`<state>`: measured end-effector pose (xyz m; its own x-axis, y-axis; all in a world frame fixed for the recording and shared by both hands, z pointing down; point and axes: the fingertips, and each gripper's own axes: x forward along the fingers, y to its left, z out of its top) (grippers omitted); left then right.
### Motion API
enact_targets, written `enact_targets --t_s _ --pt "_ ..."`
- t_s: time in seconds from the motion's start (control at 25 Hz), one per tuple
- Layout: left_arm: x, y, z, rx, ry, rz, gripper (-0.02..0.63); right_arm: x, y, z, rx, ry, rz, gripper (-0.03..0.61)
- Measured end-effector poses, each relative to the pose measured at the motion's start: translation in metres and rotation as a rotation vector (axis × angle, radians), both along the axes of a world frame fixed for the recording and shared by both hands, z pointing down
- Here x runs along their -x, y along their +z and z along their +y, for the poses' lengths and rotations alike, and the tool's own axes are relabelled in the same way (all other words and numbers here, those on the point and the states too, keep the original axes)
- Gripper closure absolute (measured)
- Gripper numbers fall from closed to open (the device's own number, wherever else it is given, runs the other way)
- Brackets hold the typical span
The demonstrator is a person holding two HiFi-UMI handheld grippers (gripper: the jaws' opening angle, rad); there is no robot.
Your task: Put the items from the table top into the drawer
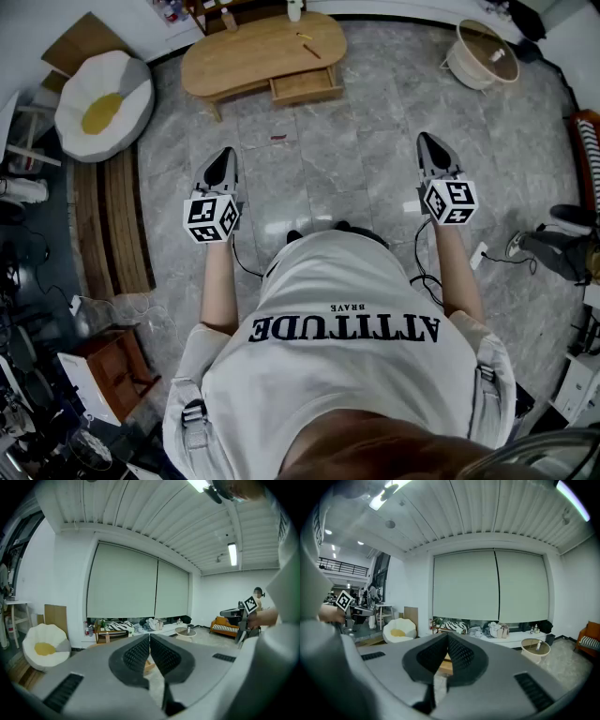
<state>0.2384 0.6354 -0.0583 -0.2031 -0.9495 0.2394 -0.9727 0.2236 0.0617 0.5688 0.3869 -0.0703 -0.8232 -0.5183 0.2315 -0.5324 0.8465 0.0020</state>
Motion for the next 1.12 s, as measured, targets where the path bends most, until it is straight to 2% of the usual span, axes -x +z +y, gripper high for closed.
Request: enact_targets --t_s 0.64,1.12 --pt "-0.001 0.0 -0.001 0.005 -0.013 0.005 0.592 0.0 0.001 -0.001 0.028 -0.016 -0.011 0.56" --pt "-0.04 0.0 -0.021 -0.007 -0.059 0.009 0.592 -0.024 0.009 -0.02 0.015 -0.095 0.021 0.558"
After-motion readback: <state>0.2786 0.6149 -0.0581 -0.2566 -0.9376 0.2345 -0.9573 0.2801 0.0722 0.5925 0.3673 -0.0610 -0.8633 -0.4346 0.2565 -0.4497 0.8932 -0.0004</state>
